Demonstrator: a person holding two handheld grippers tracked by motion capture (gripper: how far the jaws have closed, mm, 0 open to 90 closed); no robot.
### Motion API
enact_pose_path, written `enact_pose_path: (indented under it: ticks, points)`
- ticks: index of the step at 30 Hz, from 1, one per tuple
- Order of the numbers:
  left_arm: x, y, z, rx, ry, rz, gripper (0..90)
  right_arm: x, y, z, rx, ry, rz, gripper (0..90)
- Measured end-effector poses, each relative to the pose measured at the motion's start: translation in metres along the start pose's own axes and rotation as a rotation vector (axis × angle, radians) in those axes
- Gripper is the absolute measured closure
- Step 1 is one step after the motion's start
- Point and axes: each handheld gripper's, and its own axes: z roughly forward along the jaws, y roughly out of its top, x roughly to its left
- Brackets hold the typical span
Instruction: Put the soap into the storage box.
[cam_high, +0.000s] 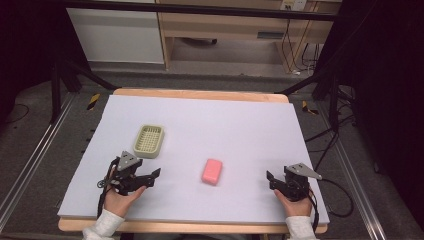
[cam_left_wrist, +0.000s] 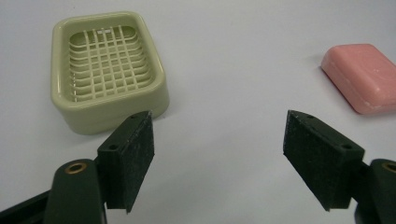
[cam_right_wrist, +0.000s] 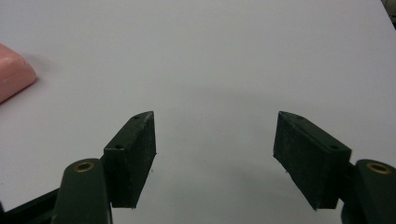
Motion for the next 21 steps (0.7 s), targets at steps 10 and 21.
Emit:
enact_pose_path:
  ticks: [10,21]
  points:
    - [-0.01,0.01,0.004,-0.009,-0.015,0.012,23.5,0.002,0.001,0.0,-0.002,0.001,-0.005,29.8]
    - [-0.024,0.031,0.008,-0.039,-0.04,0.023,23.4,0.002,0.001,0.0,-0.003,-0.003,-0.009,30.6]
